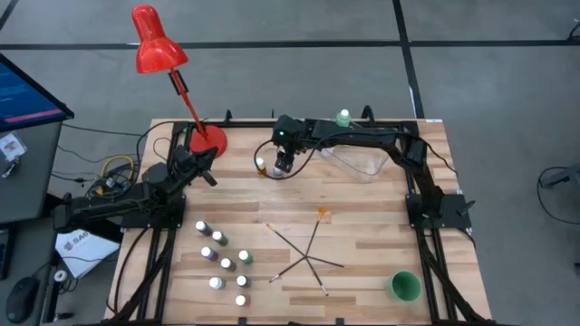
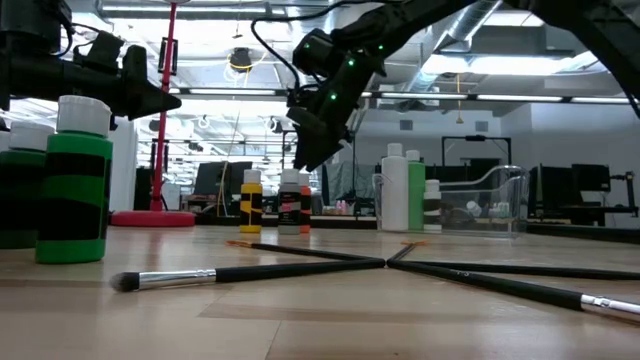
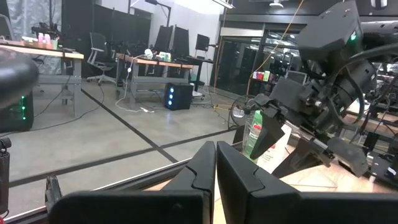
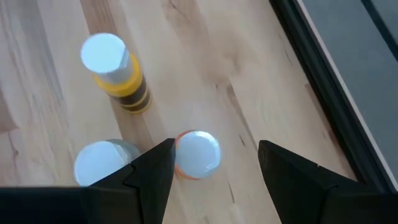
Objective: Pick & Place Paint Supplies
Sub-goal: Put the small orange paint bottle into the transparent bin
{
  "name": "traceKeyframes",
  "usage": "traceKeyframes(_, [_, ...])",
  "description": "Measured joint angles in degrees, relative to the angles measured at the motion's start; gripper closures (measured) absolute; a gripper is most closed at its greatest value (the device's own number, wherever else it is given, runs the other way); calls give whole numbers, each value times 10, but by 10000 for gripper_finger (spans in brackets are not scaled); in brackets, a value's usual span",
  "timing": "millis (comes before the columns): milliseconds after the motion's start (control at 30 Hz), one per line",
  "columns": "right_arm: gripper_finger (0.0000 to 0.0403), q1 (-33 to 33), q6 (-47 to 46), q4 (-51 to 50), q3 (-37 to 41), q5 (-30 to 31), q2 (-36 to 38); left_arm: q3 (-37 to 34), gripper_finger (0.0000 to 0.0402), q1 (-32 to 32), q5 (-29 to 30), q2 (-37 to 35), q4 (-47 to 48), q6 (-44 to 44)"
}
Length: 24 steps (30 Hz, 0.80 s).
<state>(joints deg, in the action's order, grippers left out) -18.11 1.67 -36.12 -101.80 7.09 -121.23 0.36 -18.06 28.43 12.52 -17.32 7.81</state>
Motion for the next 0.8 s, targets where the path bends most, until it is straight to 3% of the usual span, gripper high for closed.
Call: traceKeyframes(800, [174, -9, -2, 24, 23, -27, 0, 0, 394, 0, 0, 0, -8, 0])
